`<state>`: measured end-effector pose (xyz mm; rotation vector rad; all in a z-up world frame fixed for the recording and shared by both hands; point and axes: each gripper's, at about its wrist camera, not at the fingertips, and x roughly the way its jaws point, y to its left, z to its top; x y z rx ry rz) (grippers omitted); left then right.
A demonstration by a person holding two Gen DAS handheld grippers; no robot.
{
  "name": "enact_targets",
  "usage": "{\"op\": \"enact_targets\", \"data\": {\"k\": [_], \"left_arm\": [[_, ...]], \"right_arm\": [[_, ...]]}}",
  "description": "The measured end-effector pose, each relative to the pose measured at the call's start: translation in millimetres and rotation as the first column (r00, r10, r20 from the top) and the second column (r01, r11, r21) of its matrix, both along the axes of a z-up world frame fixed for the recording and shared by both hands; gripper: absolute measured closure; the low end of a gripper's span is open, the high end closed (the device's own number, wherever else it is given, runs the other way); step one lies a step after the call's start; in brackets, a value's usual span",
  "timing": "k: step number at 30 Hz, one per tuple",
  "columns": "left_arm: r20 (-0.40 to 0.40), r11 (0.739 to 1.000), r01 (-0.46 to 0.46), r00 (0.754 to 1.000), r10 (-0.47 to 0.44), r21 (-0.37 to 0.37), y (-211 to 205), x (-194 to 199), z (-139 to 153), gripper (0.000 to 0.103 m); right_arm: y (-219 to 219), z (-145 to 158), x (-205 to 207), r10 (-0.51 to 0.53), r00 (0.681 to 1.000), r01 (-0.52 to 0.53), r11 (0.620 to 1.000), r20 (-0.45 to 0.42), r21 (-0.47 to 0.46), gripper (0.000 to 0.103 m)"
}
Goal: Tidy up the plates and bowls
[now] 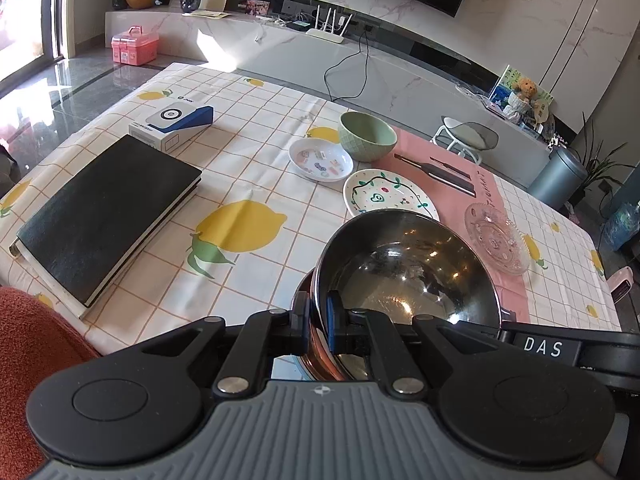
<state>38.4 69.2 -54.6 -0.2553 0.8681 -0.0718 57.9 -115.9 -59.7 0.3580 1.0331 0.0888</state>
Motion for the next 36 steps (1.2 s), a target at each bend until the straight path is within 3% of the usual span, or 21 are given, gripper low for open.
{"op": "enact_targets", "data": {"k": [14, 28, 36], "left_arm": [[-0.045, 1.000, 0.001, 0.999, 0.000, 0.021, -0.4, 10.3, -18.0, 0.094], [-0.057, 0.998, 0.018, 0.998, -0.014, 0.062, -4.9, 12.8, -24.7, 0.094], [-0.054, 1.000, 0.008, 0.999, -0.007, 0.019, 7.6, 15.0, -18.7, 0.090]], "right_arm": [[5.0, -23.1, 13.1, 0.002, 0.998, -0.002, 1.000, -0.055, -0.004, 0.089], [13.3, -22.5, 17.1, 0.037, 0.999, -0.037, 0.996, -0.010, -0.084, 0.088], [7.2, -20.3, 16.7, 0.020, 1.000, -0.020, 0.998, 0.005, -0.056, 0.087]]}}
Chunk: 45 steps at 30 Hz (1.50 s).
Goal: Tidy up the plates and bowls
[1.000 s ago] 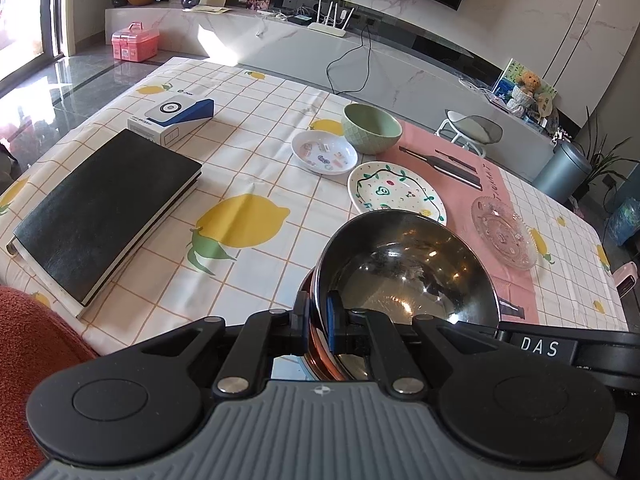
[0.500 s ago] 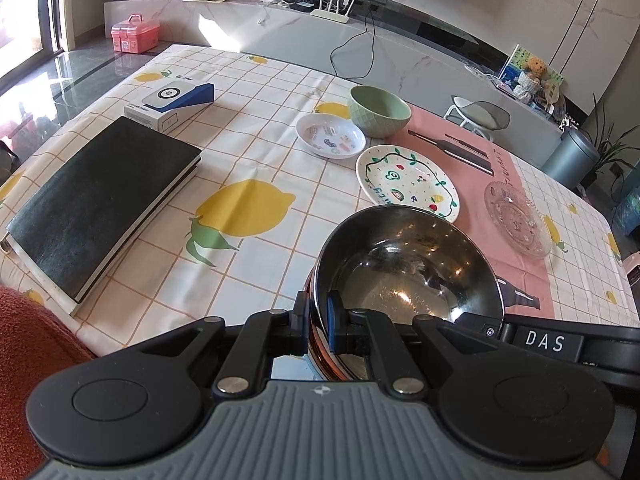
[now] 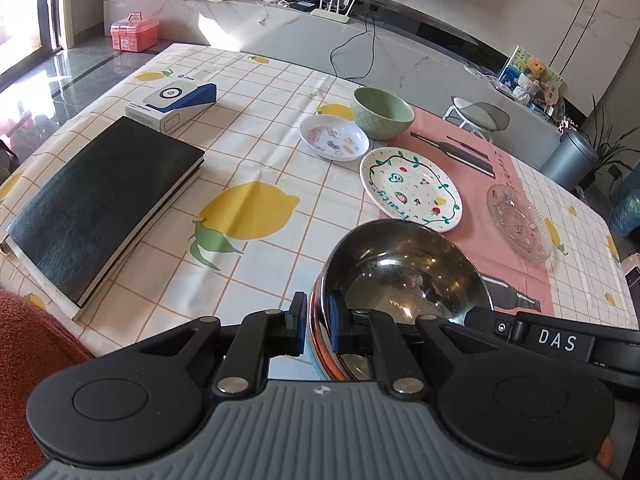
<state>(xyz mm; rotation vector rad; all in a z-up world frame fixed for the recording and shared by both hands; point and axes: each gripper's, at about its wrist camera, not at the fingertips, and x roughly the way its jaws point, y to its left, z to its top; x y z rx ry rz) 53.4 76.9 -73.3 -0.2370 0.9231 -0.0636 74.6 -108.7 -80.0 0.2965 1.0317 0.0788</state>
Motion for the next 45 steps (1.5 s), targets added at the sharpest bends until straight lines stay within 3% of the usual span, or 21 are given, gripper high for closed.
{"op": "enact_targets", "data": {"k": [4, 8, 10, 14, 28, 37, 45], "left_arm": [[0.019, 0.999, -0.011, 1.000, 0.012, -0.033, 9.3, 1.0, 9.2, 0.081], [0.057, 0.997, 0.017, 0.998, -0.013, -0.070, 13.8, 1.4, 19.0, 0.061], [0.075, 0.997, 0.039, 0.997, -0.034, -0.072, 13.6, 3.4, 23.8, 0.056], [0.088, 0.995, 0.077, 0.994, -0.071, -0.063, 11.5, 11.2, 31.6, 0.054], [0.087, 0.982, 0.161, 0.984, -0.153, -0.096, 9.4, 65.7, 49.2, 0.054], [0.041, 0.973, 0.213, 0.977, -0.210, -0.086, -0.7, 127.6, 55.9, 0.054], [0.009, 0.977, 0.195, 0.981, -0.195, -0.083, -5.6, 208.3, 48.7, 0.061]], "right_arm": [[-4.1, 7.1, -1.7, -0.004, 1.000, 0.004, 1.000, 0.020, 0.022, 0.074], [-9.2, 16.4, -5.0, -0.011, 0.999, 0.009, 0.999, 0.047, 0.051, 0.071], [-12.2, 20.6, -4.9, -0.013, 0.998, 0.009, 0.998, 0.056, 0.070, 0.069], [-17.8, 28.8, -2.7, -0.024, 0.996, 0.018, 0.997, 0.080, 0.080, 0.059], [-35.0, 35.6, 38.2, -0.027, 0.997, 0.021, 0.996, 0.075, 0.086, 0.057], [-37.8, 44.0, 101.8, 0.003, 0.999, -0.006, 0.998, 0.040, 0.067, 0.057], [-38.4, 45.3, 182.6, 0.022, 1.000, -0.023, 0.998, 0.021, 0.064, 0.057]]}}
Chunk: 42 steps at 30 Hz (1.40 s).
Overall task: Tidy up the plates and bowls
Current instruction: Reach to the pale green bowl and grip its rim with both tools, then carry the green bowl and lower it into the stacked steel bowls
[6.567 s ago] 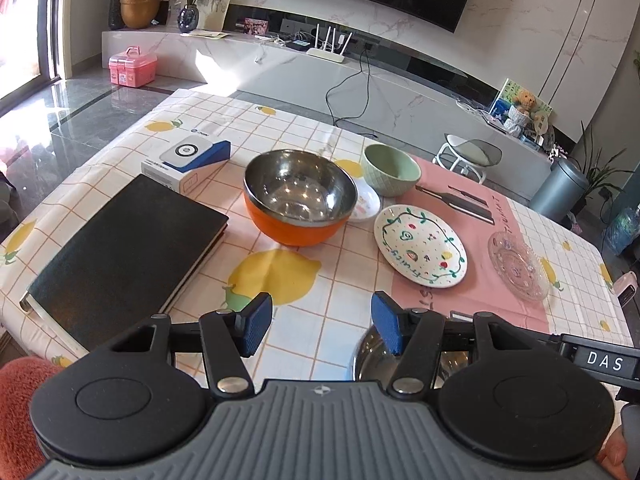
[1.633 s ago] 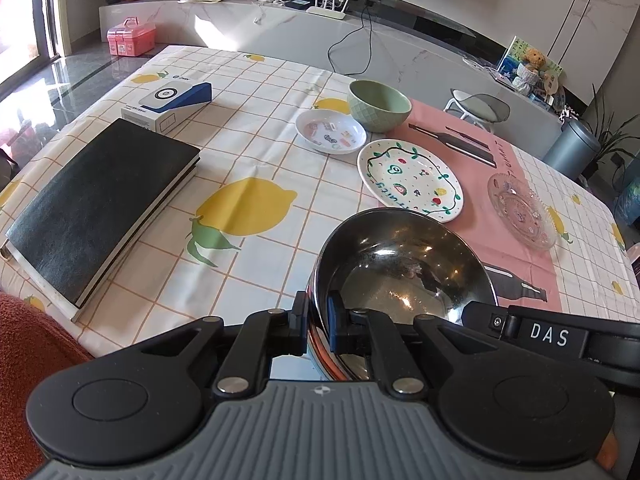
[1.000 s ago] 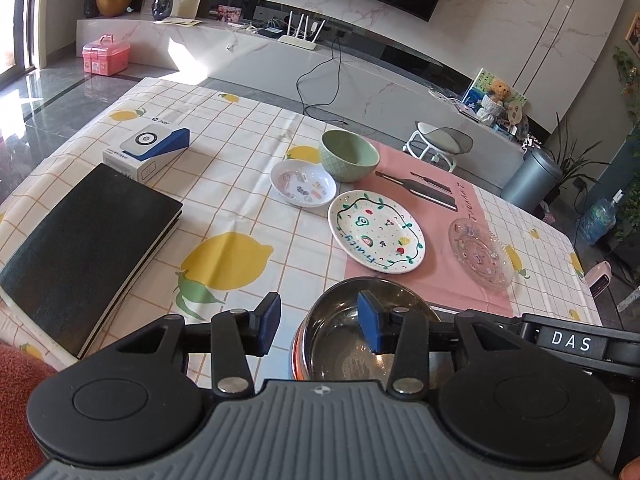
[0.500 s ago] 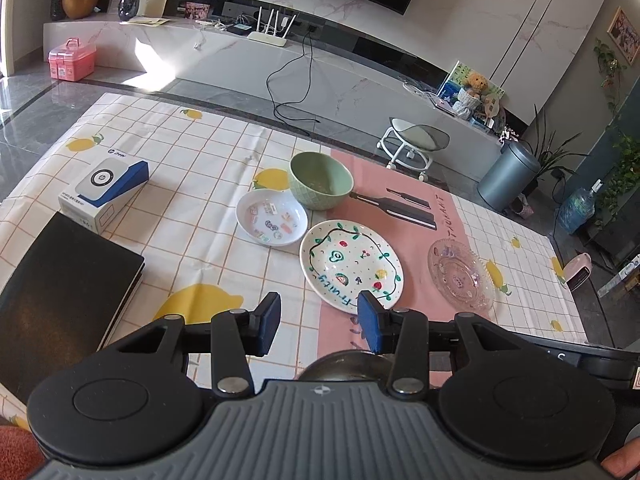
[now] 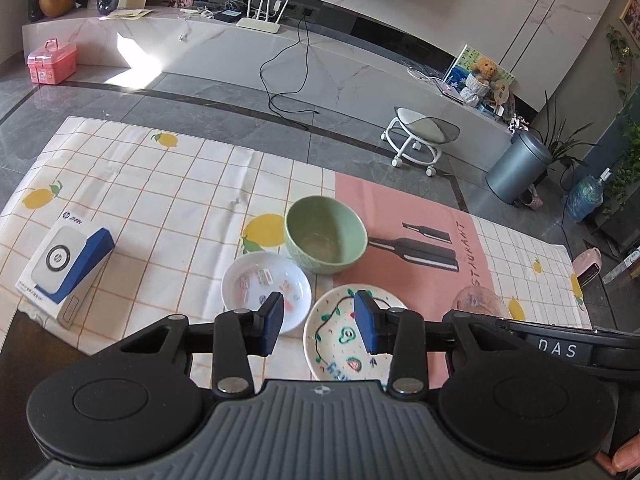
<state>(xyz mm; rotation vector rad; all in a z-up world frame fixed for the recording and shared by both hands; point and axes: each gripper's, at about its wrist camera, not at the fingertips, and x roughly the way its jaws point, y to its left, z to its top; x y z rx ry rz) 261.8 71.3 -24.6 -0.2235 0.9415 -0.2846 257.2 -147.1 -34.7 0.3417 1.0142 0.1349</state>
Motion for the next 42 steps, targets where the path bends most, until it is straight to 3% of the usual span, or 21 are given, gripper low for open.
{"op": "enact_targets", "data": {"k": [7, 16, 23, 25, 27, 33, 42], "left_arm": [[-0.101, 0.998, -0.043, 0.994, 0.039, -0.042, -1.9, 70.5, -41.4, 0.065], [-0.159, 0.997, -0.067, 0.985, 0.059, -0.042, -11.4, 114.2, -88.9, 0.066], [-0.173, 0.996, -0.064, 0.984, 0.053, -0.064, -10.4, 125.0, -106.9, 0.082], [-0.171, 0.995, -0.064, 0.984, 0.050, -0.074, -10.9, 125.6, -107.7, 0.087], [-0.164, 0.996, -0.064, 0.985, 0.053, -0.064, -13.3, 125.6, -106.2, 0.089], [-0.153, 0.997, -0.076, 0.986, 0.071, -0.032, -12.9, 120.8, -98.4, 0.092], [-0.111, 0.994, -0.108, 0.988, 0.107, -0.005, 6.2, 74.1, -52.2, 0.092]], "right_arm": [[5.7, -24.7, 70.3, -0.005, 0.999, 0.005, 1.000, -0.044, 0.002, 0.066], [17.5, -77.1, 136.3, -0.009, 0.992, 0.011, 1.000, -0.126, 0.014, 0.070], [22.2, -102.8, 154.1, -0.019, 0.988, 0.023, 0.999, -0.155, 0.026, 0.083], [23.0, -105.8, 156.7, -0.025, 0.987, 0.028, 0.999, -0.156, 0.019, 0.085], [22.4, -108.6, 158.3, -0.034, 0.987, 0.038, 0.999, -0.157, 0.019, 0.090], [23.0, -108.6, 156.4, -0.050, 0.984, 0.058, 0.997, -0.172, 0.041, 0.092], [39.1, -69.8, 122.5, -0.022, 0.991, 0.032, 0.997, -0.133, 0.073, 0.094]]}}
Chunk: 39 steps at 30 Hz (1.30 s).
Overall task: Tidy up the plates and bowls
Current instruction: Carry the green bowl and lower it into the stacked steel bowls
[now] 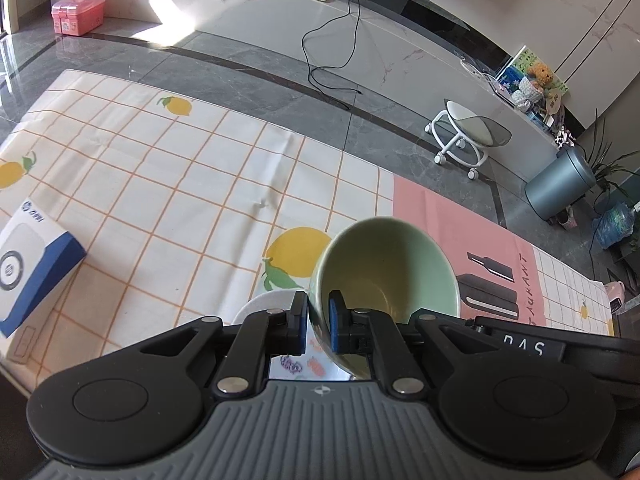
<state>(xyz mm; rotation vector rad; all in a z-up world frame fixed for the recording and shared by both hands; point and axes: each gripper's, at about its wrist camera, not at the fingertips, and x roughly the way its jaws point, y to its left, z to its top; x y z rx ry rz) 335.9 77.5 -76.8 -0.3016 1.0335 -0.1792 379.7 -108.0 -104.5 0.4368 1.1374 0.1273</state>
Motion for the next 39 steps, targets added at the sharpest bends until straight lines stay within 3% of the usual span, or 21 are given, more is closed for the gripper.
{"op": "enact_targets", "data": {"k": [8, 18, 29, 39], "left_arm": [[0.055, 0.999, -0.032, 0.998, 0.031, 0.026, 10.9, -64.3, 45.8, 0.093], [0.095, 0.997, -0.071, 0.993, 0.071, -0.003, 18.4, -161.7, 73.7, 0.093], [0.079, 0.992, -0.107, 0.991, 0.112, -0.062, 19.6, -236.5, 56.3, 0.093], [0.017, 0.992, -0.106, 0.994, 0.107, -0.071, 11.9, -260.5, 26.4, 0.092]], "right_arm": [[16.2, 42.3, -65.8, 0.011, 0.999, -0.012, 1.000, 0.036, 0.011, 0.095], [20.1, 79.6, -172.0, 0.013, 0.997, -0.017, 0.999, 0.082, 0.042, 0.094], [11.6, 84.0, -262.4, -0.012, 0.991, 0.005, 0.999, 0.130, 0.054, 0.095], [2.8, 58.7, -295.1, -0.036, 0.994, 0.031, 0.998, 0.104, 0.050, 0.095]]}}
